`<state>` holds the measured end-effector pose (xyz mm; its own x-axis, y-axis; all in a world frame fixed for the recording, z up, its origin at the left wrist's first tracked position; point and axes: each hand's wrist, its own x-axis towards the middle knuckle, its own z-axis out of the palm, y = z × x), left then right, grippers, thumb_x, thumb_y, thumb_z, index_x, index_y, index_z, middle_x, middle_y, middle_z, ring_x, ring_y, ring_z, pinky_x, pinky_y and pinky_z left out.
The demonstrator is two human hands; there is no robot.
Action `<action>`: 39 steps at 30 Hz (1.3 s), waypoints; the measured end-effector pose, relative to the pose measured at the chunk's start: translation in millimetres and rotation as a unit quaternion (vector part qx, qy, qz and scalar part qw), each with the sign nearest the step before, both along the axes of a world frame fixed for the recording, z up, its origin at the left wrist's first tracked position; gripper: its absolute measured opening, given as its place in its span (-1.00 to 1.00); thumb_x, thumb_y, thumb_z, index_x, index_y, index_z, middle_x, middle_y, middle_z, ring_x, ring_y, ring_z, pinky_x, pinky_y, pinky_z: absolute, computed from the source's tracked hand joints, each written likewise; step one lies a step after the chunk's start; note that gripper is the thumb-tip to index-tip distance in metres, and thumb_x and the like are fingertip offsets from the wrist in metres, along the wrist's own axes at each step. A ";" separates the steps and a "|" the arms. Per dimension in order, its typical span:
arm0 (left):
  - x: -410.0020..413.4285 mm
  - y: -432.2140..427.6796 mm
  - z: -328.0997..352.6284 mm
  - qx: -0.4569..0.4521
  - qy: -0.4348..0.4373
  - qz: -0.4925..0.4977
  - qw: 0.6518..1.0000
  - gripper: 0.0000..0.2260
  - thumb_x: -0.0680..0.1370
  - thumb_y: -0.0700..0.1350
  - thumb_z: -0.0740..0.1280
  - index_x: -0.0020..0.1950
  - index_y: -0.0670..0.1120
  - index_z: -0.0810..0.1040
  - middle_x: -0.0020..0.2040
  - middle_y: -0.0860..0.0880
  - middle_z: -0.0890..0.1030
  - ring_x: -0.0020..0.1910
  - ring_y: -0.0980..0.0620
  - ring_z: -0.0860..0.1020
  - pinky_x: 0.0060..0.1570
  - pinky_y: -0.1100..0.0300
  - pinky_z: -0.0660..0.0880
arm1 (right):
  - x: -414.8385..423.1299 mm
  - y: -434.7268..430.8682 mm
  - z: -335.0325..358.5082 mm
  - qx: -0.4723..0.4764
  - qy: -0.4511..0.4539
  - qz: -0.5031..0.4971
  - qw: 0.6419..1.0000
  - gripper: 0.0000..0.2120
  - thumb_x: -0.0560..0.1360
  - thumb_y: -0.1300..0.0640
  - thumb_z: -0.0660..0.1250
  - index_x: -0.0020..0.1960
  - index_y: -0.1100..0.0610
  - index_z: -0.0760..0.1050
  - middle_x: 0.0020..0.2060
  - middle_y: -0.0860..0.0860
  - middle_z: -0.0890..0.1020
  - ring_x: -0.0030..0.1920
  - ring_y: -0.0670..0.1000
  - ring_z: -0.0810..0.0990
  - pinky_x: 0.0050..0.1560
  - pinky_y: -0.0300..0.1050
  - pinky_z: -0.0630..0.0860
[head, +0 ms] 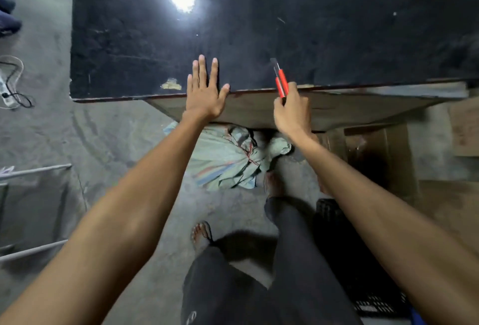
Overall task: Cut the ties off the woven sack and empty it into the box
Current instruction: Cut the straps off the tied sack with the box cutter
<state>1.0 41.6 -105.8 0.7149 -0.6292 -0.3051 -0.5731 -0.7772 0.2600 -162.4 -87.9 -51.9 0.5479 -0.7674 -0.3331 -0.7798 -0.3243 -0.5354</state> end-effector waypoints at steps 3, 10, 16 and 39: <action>3.5 28.7 -2.5 -0.006 -0.037 -0.074 0.997 -0.38 0.70 0.13 -0.01 0.65 -0.07 -0.18 0.65 -0.18 -0.22 0.63 -0.14 -0.22 0.59 -0.07 -0.16 | -48.5 54.2 -15.1 -0.007 -0.019 -0.048 0.999 -0.79 0.60 0.12 0.18 0.21 0.14 0.37 -0.11 0.19 0.58 -0.04 0.27 0.58 -0.09 0.17 0.57; -39.2 92.3 -58.7 -0.062 -0.213 -0.104 0.970 -0.15 0.48 0.00 0.32 0.65 -0.14 -0.06 0.65 -0.23 -0.09 0.63 -0.21 -0.10 0.59 -0.11 -0.04 | -110.3 155.9 -157.4 0.011 0.020 -0.126 0.992 -0.71 0.56 0.12 0.25 0.26 0.15 0.43 -0.03 0.31 0.63 0.01 0.35 0.59 -0.12 0.04 0.45; -97.4 116.2 -234.6 -0.090 -0.138 -0.141 0.976 -0.29 0.53 0.05 0.15 0.63 -0.19 0.08 0.64 -0.23 0.05 0.63 -0.20 0.01 0.59 -0.12 0.02 | -136.5 183.7 -318.3 0.039 0.047 -0.128 0.990 -0.70 0.58 0.16 0.24 0.29 0.20 0.43 0.03 0.31 0.63 0.09 0.35 0.60 -0.03 0.12 0.51; -143.3 60.1 -475.1 -0.236 0.006 -0.152 0.960 -0.35 0.40 0.38 0.28 -0.40 -0.25 0.49 -0.45 -0.08 0.44 -0.44 -0.01 0.52 -0.36 0.09 0.31 | -141.0 114.6 -478.2 -0.058 -0.349 -0.195 0.915 -0.62 0.44 -0.21 0.18 -0.17 0.10 0.52 -0.37 0.03 0.56 -0.17 0.22 0.61 -0.07 0.18 0.53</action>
<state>-142.4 101.7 -580.9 0.4749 -0.8781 0.0581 -0.7490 -0.3686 0.5506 -303.4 26.7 -530.1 0.2730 -0.9579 0.0888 -0.3304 -0.1800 -0.9265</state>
